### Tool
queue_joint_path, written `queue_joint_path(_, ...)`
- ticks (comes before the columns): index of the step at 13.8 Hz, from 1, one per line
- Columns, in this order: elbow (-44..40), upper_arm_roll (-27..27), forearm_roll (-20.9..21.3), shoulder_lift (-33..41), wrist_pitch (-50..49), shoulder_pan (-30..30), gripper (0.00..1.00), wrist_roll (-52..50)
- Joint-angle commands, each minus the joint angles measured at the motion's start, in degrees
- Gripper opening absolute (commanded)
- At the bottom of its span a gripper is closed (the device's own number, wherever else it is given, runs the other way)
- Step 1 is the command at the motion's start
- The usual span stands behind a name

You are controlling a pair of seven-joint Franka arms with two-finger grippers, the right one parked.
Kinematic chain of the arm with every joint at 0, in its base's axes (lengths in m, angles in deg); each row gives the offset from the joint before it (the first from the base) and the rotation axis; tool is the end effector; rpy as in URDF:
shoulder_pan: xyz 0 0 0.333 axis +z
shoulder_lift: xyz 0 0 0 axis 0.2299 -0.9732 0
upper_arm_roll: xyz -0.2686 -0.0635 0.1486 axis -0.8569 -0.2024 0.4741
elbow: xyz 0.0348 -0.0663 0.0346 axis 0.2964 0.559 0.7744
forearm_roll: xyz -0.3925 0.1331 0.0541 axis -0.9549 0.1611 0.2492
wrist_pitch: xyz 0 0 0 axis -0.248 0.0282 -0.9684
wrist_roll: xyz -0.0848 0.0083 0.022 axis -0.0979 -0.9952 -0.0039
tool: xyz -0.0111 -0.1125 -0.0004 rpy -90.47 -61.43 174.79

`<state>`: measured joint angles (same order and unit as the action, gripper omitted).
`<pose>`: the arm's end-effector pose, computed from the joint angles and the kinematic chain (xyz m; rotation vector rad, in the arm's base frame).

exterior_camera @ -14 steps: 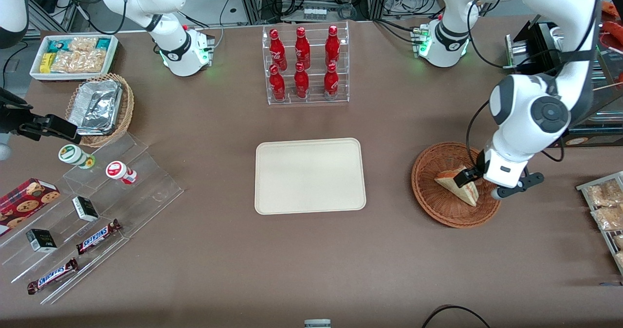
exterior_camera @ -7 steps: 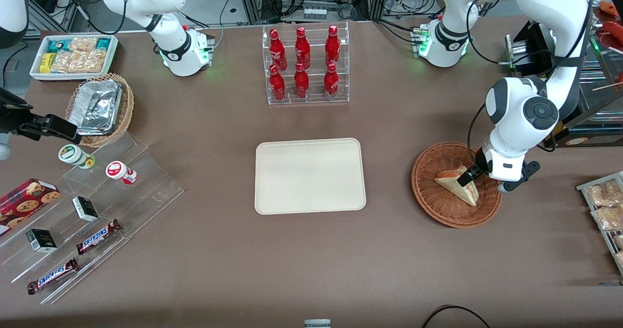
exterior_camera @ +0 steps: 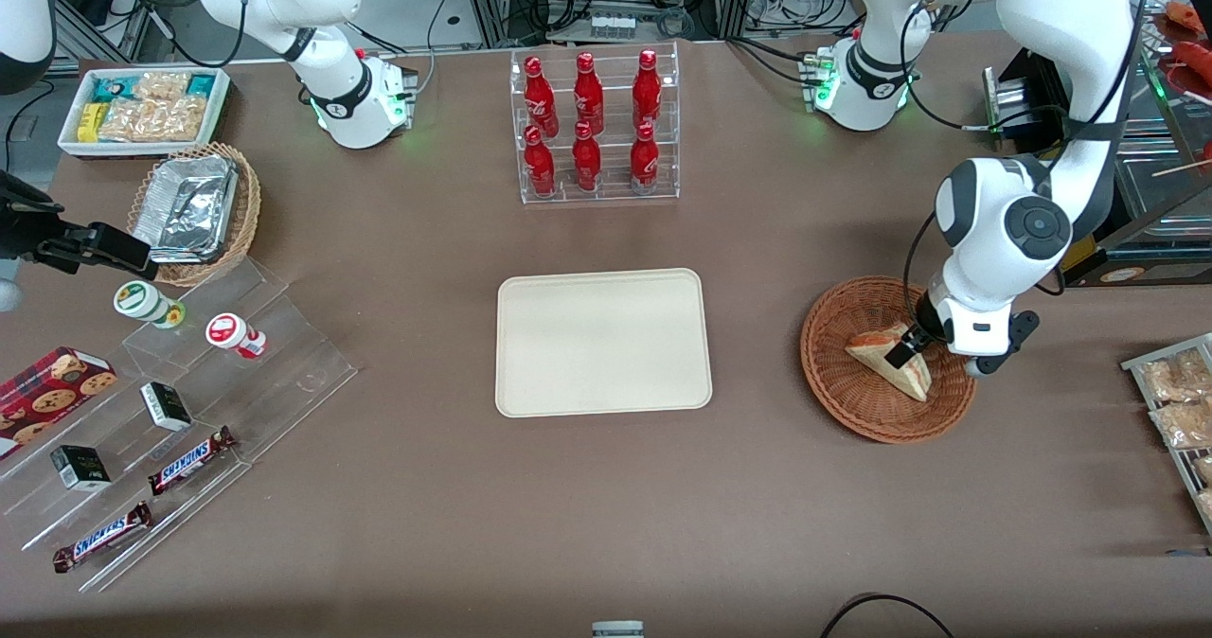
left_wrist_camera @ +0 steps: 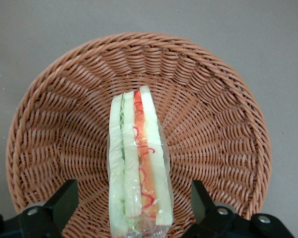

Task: Place sandwich from basket to tray
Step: 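Lower the left gripper and close it on the wrapped sandwich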

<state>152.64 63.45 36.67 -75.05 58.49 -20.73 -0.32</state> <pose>0.5691 -0.0554 0.2478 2.9209 1.0990 0.1056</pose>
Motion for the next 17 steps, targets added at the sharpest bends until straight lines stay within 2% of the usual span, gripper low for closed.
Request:
queue_joint_path(1,0.6,0.1,0.3,-1.3,2.1,-0.6,1.0,-2.2)
queue_joint_path(2,0.6,0.1,0.3,-1.6,2.2,-0.6,0.99,-2.2)
queue_joint_path(3,0.5,0.0,0.3,-1.9,2.6,-0.6,0.94,-2.4)
queue_joint_path(5,0.5,0.0,0.2,-2.6,3.4,-0.8,0.73,-5.1)
queue_joint_path(6,0.5,0.0,0.2,-2.9,3.6,-1.4,0.45,-5.3)
queue_joint_path(8,0.2,0.0,0.2,-4.0,3.7,-1.7,0.07,-5.4)
queue_joint_path(9,0.0,-0.1,0.2,-3.9,3.6,-1.7,0.0,-5.4)
queue_joint_path(12,-1.0,-0.1,0.6,-2.0,2.3,-2.6,0.0,-4.6)
queue_joint_path(17,-13.6,-0.2,2.1,-0.1,-17.6,-5.2,0.0,-4.5)
